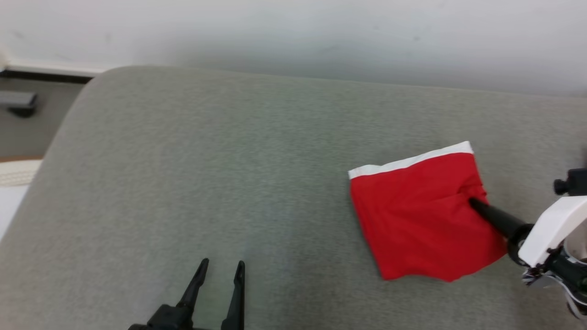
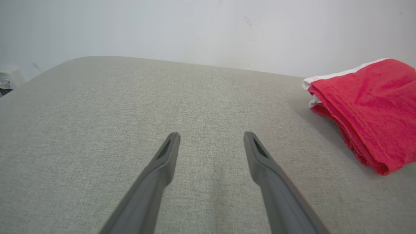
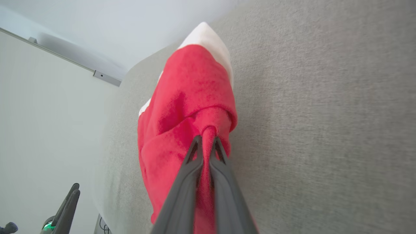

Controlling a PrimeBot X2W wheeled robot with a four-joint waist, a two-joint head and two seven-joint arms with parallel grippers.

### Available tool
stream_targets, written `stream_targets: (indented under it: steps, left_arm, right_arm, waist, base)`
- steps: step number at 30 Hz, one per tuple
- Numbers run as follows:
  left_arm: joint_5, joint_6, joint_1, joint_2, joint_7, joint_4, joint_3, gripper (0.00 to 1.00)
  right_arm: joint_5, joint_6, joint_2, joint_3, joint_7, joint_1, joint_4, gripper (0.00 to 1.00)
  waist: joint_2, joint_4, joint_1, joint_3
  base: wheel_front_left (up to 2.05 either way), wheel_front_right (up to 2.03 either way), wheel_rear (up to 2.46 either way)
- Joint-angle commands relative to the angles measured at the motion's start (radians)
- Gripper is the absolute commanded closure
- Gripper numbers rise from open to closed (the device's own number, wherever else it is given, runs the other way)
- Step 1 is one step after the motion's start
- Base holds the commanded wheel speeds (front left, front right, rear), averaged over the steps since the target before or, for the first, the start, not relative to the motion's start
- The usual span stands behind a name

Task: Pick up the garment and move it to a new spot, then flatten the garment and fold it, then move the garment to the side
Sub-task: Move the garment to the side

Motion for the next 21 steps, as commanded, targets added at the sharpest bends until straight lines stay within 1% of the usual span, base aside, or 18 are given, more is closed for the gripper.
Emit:
stream_targets:
  steps: [1, 3, 6, 8, 12, 14, 17, 21]
  left_arm:
    - [0.010, -0.006, -0.004, 0.003, 0.000, -0.003, 0.004, 0.00]
    - [0.018, -0.012, -0.018, 0.003, 0.000, -0.007, 0.009, 0.00]
    - [0.035, -0.028, -0.043, 0.004, 0.000, -0.003, 0.009, 0.00]
    - [0.045, -0.034, -0.060, 0.004, 0.000, -0.002, 0.013, 0.00]
    - [0.047, -0.043, -0.085, 0.004, 0.000, 0.010, 0.009, 0.00]
    - [0.054, -0.048, -0.092, 0.004, 0.000, 0.018, 0.005, 0.00]
    - [0.044, -0.042, -0.087, 0.004, 0.000, 0.020, 0.007, 0.00]
    - [0.054, -0.038, -0.066, 0.004, 0.000, 0.022, 0.021, 0.00]
  right_arm:
    - [-0.016, -0.002, -0.023, -0.002, -0.021, -0.002, -0.002, 1.00]
    - [-0.051, -0.002, -0.049, 0.000, -0.051, -0.024, 0.008, 1.00]
    - [-0.119, -0.002, -0.093, 0.006, -0.101, -0.066, 0.037, 1.00]
    - [-0.174, -0.002, -0.123, 0.011, -0.139, -0.111, 0.062, 1.00]
    - [-0.254, -0.002, -0.156, 0.000, -0.208, -0.197, 0.135, 1.00]
    - [-0.266, -0.002, -0.159, -0.020, -0.234, -0.232, 0.171, 1.00]
    - [-0.266, -0.002, -0.169, -0.051, -0.260, -0.258, 0.205, 1.00]
    - [-0.255, -0.002, -0.187, -0.099, -0.283, -0.247, 0.252, 1.00]
  waist:
    - [0.0000, -0.066, 0.0000, -0.006]
    - [0.0000, -0.103, 0.0000, 0.005]
    - [0.0000, -0.139, 0.0000, 0.032]
    - [0.0000, -0.156, 0.0000, 0.055]
    - [0.0000, -0.171, 0.0000, 0.093]
    - [0.0000, -0.169, 0.0000, 0.104]
    - [0.0000, -0.165, 0.0000, 0.108]
    - [0.0000, -0.166, 0.0000, 0.108]
  base:
    - [0.00, 0.00, 0.00]
    - [0.00, 0.00, 0.00]
    - [0.00, 0.00, 0.00]
    - [0.00, 0.00, 0.00]
    - [0.00, 0.00, 0.00]
    - [0.00, 0.00, 0.00]
    - [0.00, 0.00, 0.00]
    - [0.00, 0.00, 0.00]
